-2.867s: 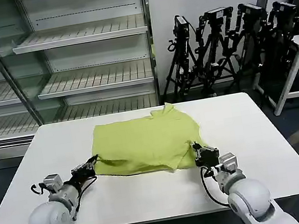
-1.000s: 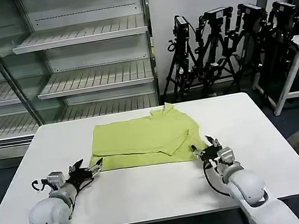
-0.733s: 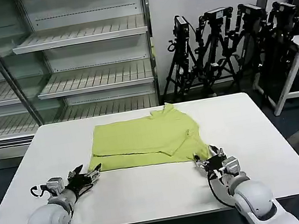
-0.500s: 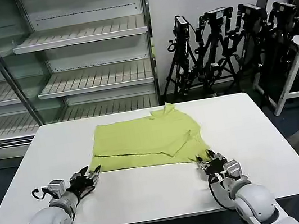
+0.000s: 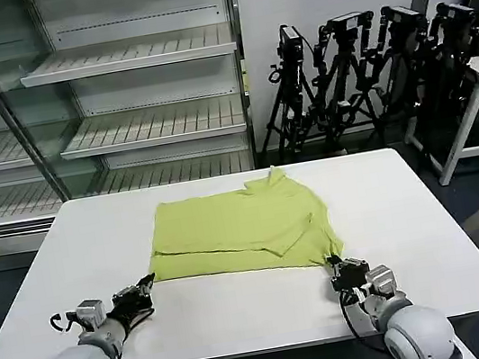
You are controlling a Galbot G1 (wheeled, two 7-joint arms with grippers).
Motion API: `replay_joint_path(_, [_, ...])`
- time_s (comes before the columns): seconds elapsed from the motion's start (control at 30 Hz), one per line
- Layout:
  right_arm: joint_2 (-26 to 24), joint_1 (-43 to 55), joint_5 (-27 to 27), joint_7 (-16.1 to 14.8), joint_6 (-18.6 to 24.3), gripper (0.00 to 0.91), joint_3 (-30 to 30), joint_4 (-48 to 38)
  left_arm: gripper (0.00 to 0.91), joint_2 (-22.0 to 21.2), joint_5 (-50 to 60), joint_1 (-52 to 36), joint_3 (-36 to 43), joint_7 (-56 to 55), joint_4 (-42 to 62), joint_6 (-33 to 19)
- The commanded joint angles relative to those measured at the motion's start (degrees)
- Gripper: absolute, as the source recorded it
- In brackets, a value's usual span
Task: Fold and organize the clothes.
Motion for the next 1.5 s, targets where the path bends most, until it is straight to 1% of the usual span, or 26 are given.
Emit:
replay_joint_path(0.03, [-0.7, -9.4, -0.5, -0.3, 1.6, 0.0, 1.6, 6.7, 0.02, -3.0, 1.7, 13.8, -6.5, 1.9, -10.6, 0.0])
replay_joint_path(0.2, [-1.1, -13.5, -1.0, -0.1, 2.1, 0.0, 3.1, 10.5, 0.02, -3.9, 1.7, 18.9, -10.8, 3.1, -14.7, 0.0])
replay_joint_path(0.27, [-1.4, -15.5, -1.9, -0.1, 3.2, 0.0, 3.8, 11.7, 0.02, -4.3, 1.9, 19.8, -11.7, 3.3, -15.3, -0.1])
replay_joint_path(0.4, [-2.0, -18.4, -2.1, -0.1, 4.3, 0.0, 5.4, 13.3, 0.02, -4.5, 1.9, 20.1, -13.3, 3.3, -15.1, -0.1])
replay_joint_path(0.47, [-2.6, -19.7, -2.5, -0.2, 5.2, 0.0, 5.7, 13.4, 0.01, -5.0, 3.1, 21.0, -13.7, 4.8, -15.6, -0.1])
replay_joint_path(0.5, [-3.0, -20.1, -2.6, -0.3, 5.4, 0.0, 6.0, 13.4, 0.02, -5.4, 3.6, 21.8, -13.8, 5.4, -16.0, -0.1])
replay_joint_path(0.53, [-3.4, -20.5, -2.6, -0.4, 5.4, 0.786, 6.2, 13.4, 0.02, -5.7, 4.0, 22.2, -13.8, 5.6, -16.2, -0.1])
replay_joint_path(0.57, [-4.0, -21.1, -2.4, -0.4, 5.9, 0.907, 6.5, 13.5, 0.02, -6.1, 4.7, 23.2, -13.8, 6.4, -17.5, -0.1])
replay_joint_path(0.63, [-4.5, -21.8, -2.0, -0.4, 6.3, 0.907, 7.3, 14.0, 0.02, -6.4, 6.1, 24.2, -13.8, 7.3, -18.5, -0.1])
replay_joint_path(0.67, [-4.6, -22.2, -1.3, -0.5, 6.3, 0.907, 7.8, 14.8, 0.584, -6.5, 6.8, 24.7, -13.8, 7.2, -19.0, -0.1])
replay_joint_path(0.7, [-4.6, -22.4, -1.0, -0.5, 6.3, 0.907, 8.1, 15.3, 0.907, -6.4, 6.9, 24.7, -14.0, 7.4, -19.5, -0.1])
replay_joint_path(0.87, [-4.3, -22.2, -0.3, -0.2, 6.8, 0.907, 9.6, 18.2, 0.907, -5.8, 4.9, 22.4, -16.6, 5.9, -21.6, -0.1])
replay_joint_path(0.97, [-4.4, -17.5, 1.7, 0.4, 6.2, 0.907, 9.7, 17.3, 0.907, -3.4, 2.5, 18.5, -15.9, 3.5, -20.9, -0.1])
replay_joint_path(1.03, [-4.1, -14.6, 1.6, 0.9, 6.0, 0.907, 8.7, 15.8, 0.907, -1.9, 2.5, 16.7, -15.1, 2.8, -19.7, -0.4])
replay_joint_path(1.07, [-3.9, -10.8, 1.9, 1.3, 5.2, 0.907, 7.4, 14.3, 0.907, -0.3, 2.2, 14.6, -13.9, 2.1, -18.4, -1.4])
replay_joint_path(1.1, [-3.8, -10.2, 1.9, 1.3, 5.0, 0.907, 7.2, 13.8, 0.907, 0.5, 2.1, 13.3, -12.6, 2.0, -17.1, -1.7])
replay_joint_path(1.17, [-2.2, -1.7, 1.9, 2.6, 2.0, 0.907, 4.4, 9.8, 0.907, 2.0, 1.7, 9.7, -9.9, 0.9, -14.4, -1.8])
replay_joint_path(1.23, [-1.6, 3.3, 2.5, 3.3, 0.7, 0.907, 3.3, 7.1, 0.907, 2.9, 1.2, 6.1, -6.7, 0.1, -12.6, -1.7])
replay_joint_path(1.27, [-0.8, 7.9, 3.5, 4.6, -1.0, 0.907, 1.0, 4.3, 0.907, 3.1, 1.3, 3.9, -4.9, -0.5, -10.9, -1.7])
replay_joint_path(1.33, [-0.4, 12.6, 4.1, 6.0, -1.3, 0.907, -1.3, 2.0, 0.907, 3.4, 1.2, 1.2, -2.4, -0.6, -8.9, -1.7])
replay_joint_path(1.37, [-0.3, 16.8, 4.9, 6.7, -1.3, 0.907, -3.3, -0.8, 0.907, 3.4, 1.2, -1.1, -1.0, -0.7, -6.9, -1.7])
replay_joint_path(1.43, [-0.1, 20.8, 5.3, 7.4, -1.3, 0.907, -4.6, -2.8, 0.907, 3.2, 1.2, -4.1, 0.4, -0.7, -4.5, -1.7])
replay_joint_path(1.5, [0.5, 26.7, 7.4, 8.7, -1.3, 0.907, -7.6, -8.8, 0.907, 3.0, 1.2, -7.2, 1.9, -0.8, -0.9, -1.6])
